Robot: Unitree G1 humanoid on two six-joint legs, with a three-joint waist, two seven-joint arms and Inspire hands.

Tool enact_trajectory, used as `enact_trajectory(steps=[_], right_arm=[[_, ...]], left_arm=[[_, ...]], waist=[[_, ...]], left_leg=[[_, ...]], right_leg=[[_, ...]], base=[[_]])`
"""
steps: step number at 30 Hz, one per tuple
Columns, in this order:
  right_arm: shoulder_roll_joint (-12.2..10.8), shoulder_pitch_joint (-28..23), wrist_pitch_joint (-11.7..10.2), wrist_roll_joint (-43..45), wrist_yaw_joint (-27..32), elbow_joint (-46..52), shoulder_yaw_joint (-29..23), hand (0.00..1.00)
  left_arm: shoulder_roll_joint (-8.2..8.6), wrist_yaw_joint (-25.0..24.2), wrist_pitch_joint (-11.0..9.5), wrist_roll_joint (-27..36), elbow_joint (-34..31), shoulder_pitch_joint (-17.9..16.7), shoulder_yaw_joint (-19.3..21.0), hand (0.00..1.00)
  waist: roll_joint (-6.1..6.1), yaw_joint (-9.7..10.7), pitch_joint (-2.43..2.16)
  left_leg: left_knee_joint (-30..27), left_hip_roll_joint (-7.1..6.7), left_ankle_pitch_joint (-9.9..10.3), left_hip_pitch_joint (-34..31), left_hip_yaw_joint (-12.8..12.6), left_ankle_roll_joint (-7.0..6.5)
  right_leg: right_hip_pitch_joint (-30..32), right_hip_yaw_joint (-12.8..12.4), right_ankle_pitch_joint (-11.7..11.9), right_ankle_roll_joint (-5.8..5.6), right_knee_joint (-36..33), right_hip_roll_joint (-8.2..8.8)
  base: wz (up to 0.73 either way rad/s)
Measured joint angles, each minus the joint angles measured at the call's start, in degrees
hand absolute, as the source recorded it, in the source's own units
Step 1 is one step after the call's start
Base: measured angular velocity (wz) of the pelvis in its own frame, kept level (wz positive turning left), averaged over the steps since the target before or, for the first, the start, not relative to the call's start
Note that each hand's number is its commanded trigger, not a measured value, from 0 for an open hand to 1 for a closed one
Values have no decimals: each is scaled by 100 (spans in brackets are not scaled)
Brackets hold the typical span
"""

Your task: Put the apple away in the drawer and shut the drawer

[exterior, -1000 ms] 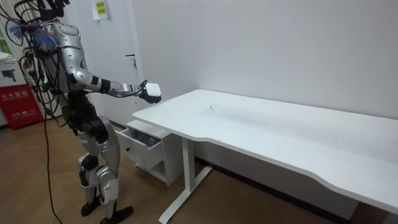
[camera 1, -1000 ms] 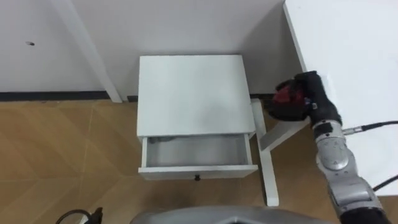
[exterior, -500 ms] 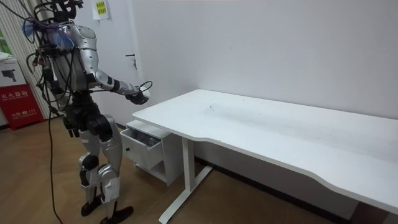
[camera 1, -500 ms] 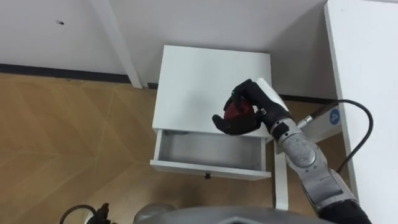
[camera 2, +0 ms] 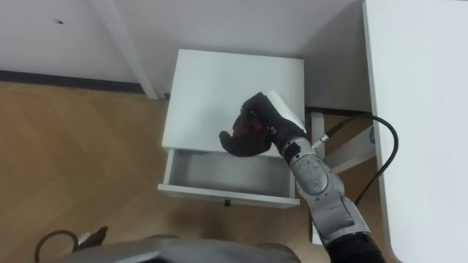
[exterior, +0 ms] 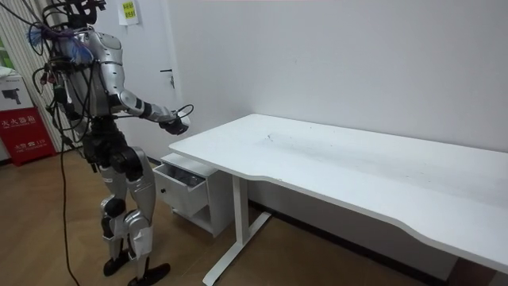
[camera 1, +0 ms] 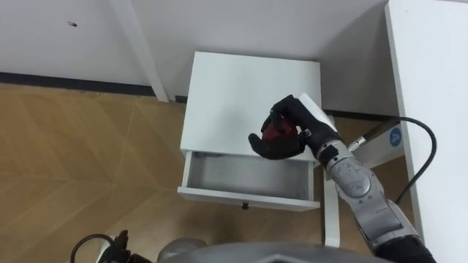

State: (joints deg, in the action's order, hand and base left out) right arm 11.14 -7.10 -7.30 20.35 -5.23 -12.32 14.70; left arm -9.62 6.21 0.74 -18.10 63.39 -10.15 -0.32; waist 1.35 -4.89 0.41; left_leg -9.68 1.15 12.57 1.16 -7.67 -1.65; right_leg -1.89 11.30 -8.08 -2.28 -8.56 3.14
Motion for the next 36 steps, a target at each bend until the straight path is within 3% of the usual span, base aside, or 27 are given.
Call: enact_trajectory(steps=[30,33,36], right_arm=[[-32,-220,113,-42,-186,-61,-21,0],[-38,-221,109,-66,-80,-138,-71,0],[-83,-223,2,-273,337,-834,-342,0]], left_arm=[[126,61,-83,184,2,52,36,0],[132,109,-91,190,2,49,51,0],[171,331,-194,516,78,37,163,0]], waist=[[-5,7,-25],[7,25,-33],[39,53,-61]], left_leg=[[-139,-6,0,-51,-15,-1],[-140,-7,-1,-43,-28,-1],[-125,-10,-2,8,-46,-3]], right_leg=[[-4,23,0,0,-5,16],[-3,18,0,0,-5,19],[-38,44,0,0,-7,29]], base=[[0],[0],[0]])
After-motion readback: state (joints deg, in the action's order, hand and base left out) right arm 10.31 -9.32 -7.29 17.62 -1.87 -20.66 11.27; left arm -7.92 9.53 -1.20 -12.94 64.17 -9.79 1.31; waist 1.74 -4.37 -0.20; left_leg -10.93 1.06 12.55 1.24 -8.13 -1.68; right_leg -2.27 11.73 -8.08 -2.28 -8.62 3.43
